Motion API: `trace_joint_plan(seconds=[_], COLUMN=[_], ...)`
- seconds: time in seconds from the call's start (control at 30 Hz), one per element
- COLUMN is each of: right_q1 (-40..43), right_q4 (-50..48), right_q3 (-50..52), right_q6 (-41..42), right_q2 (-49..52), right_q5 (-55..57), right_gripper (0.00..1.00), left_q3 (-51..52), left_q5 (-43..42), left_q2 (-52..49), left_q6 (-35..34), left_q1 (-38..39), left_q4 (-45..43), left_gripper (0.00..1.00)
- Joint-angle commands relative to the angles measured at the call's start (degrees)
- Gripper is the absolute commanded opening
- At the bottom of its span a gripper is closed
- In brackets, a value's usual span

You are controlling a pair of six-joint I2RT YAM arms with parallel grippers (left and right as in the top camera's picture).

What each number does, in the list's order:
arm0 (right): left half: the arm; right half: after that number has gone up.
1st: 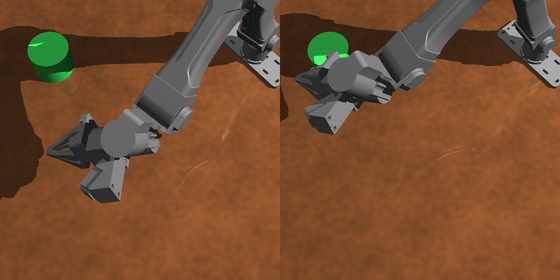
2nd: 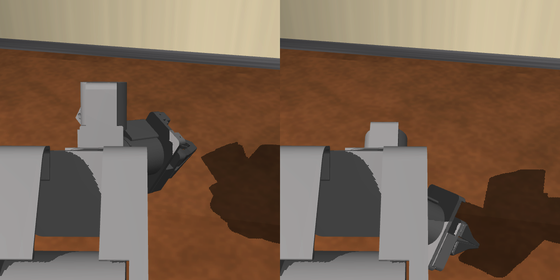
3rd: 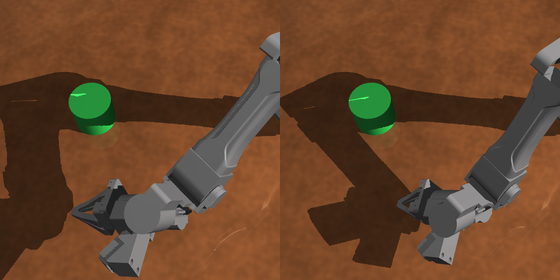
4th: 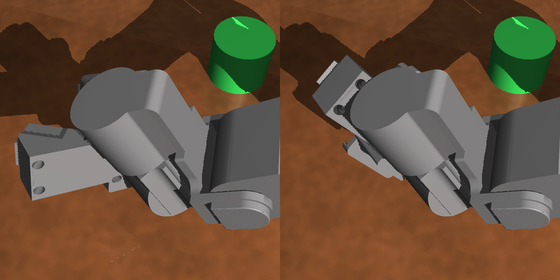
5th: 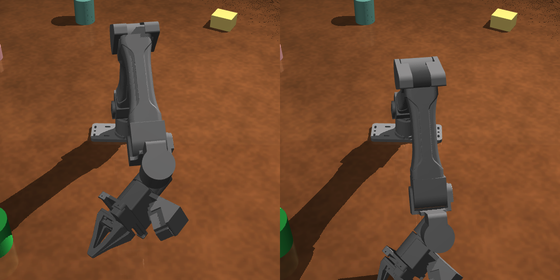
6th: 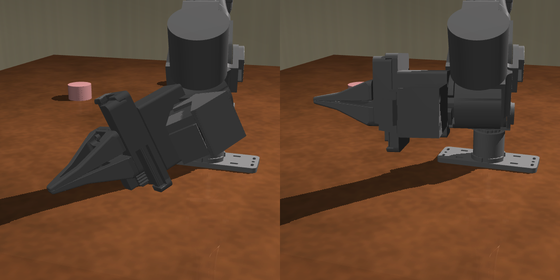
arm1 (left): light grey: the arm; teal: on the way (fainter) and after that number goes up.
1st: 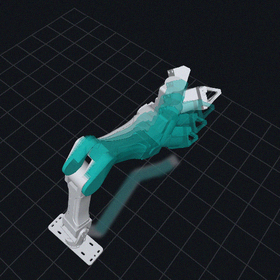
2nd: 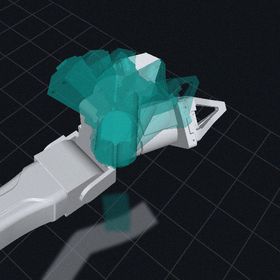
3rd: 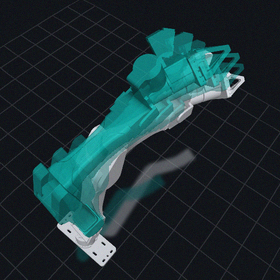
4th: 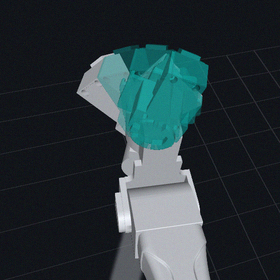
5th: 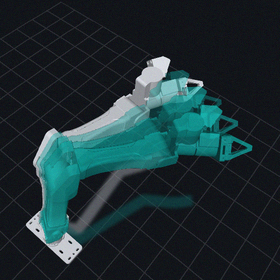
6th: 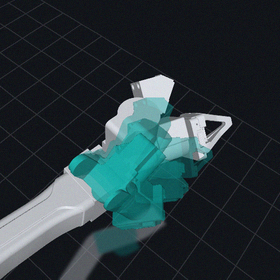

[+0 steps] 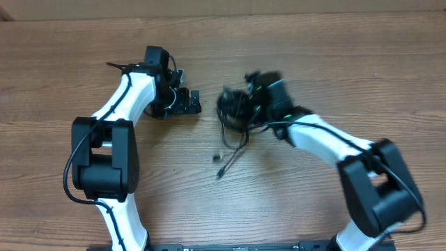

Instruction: Untangle cables

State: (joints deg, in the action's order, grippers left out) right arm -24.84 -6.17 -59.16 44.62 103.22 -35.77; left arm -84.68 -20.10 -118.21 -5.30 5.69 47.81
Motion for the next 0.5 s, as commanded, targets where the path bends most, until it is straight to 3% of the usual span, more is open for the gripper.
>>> trace_joint_plan(seconds=[0.0, 0.03, 0.07, 0.17, 0.33, 0.47], right_q1=[3.8, 4.5, 6.1, 7.3, 7.3, 7.3], right_q4=[-7.8, -9.2, -10.7, -10.7, -10.7, -10.0], right_q3=[-0.5, -0.5, -0.5, -0.5, -0.5, -0.5], right_q6=[1.8, 3.0, 5.0, 5.1, 5.1, 5.1], right_q2=[-3.2, -3.2, -3.2, -3.2, -3.2, -3.2], right_q5=[-28.9, -31.7, -35.8, -38.7, -39.3, -36.9], right_gripper=[0.04, 0.04, 0.04, 0.04, 0.04, 0.08], left_q3=[-1.2, -1.2, -1.2, -1.2, -1.2, -1.2], left_q5=[-15.5, -19.8, -29.3, -41.3, -43.7, -48.7], left_q2=[-0.1, -0.1, -0.1, -0.1, -0.1, -0.1], left_q6=[9.6, 12.4, 19.5, 30.7, 33.2, 40.5], left_q1=[-1.4, -1.6, -1.6, -1.6, -1.6, -1.5], left_q4=[0.2, 0.3, 1.4, 4.6, 5.8, 9.4], left_gripper=[1.00, 1.00, 1.00, 1.00, 0.99, 1.00])
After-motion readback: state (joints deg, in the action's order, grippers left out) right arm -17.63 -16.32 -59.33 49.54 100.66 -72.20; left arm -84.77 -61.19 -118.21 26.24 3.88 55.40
